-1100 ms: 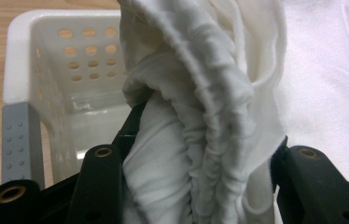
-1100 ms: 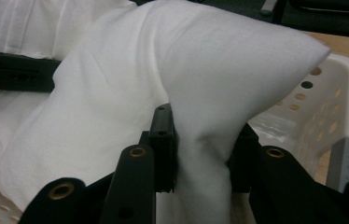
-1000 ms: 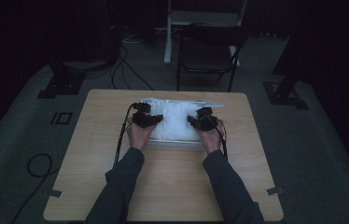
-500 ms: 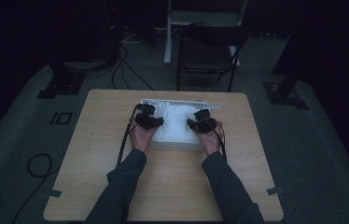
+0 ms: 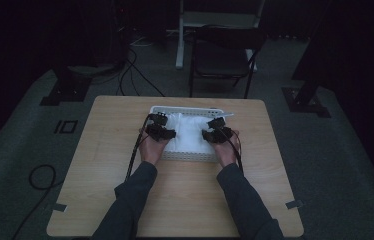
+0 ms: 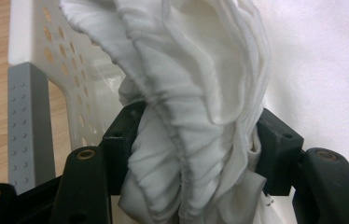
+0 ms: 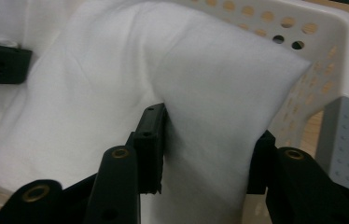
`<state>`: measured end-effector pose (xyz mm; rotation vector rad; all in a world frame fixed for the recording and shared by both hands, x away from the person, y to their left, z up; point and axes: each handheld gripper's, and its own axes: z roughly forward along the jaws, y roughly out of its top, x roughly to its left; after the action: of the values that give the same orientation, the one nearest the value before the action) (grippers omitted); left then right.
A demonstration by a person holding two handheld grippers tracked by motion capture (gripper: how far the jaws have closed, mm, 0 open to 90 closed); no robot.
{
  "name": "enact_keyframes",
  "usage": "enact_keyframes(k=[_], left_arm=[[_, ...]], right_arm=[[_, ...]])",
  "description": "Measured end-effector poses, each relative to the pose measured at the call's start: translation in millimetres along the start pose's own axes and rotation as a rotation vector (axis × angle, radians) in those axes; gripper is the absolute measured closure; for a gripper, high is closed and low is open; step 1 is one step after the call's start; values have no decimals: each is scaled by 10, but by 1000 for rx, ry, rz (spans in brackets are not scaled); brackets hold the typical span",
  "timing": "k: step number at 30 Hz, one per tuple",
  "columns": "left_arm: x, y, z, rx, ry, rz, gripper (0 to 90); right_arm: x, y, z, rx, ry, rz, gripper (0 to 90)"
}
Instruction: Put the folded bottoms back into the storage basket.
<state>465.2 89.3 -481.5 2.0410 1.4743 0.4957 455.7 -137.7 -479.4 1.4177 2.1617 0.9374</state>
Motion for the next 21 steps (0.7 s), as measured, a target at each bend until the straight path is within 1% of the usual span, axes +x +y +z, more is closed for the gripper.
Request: enact_keyframes(k=[1, 4, 6, 8, 12, 15, 16, 17, 19, 21], left_arm=[[8, -3, -7, -1, -3, -5, 407], [56, -29, -44, -25, -37, -36, 384], [80, -40, -60, -33, -49, -40, 376], [103, -50, -86, -43, -47, -38, 373], [136, -54, -149, -67, -45, -29, 377], [185, -60, -219, -99, -34, -37, 389], [213, -62, -259, -117, -35, -40, 397], [228, -63, -283, -130, -35, -43, 431], [266, -60, -341, -151, -11, -49, 466], [306, -56, -382, -158, -19, -53, 503]], right_arm=[[-5, -1, -1, 2, -3, 1, 586], [-37, -11, 8, 21, -6, 0, 571], [-58, -28, 17, 32, -15, -2, 565], [-74, -42, 19, 37, -21, 1, 561], [-95, -48, -4, 27, -36, -3, 545], [-109, -40, -40, 15, -47, -1, 529], [-115, -40, -51, 10, -51, -4, 521], [-119, -39, -68, 6, -53, -3, 512], [-128, -38, -96, -7, -55, -1, 499], [-140, -33, -140, -22, -55, -1, 488]])
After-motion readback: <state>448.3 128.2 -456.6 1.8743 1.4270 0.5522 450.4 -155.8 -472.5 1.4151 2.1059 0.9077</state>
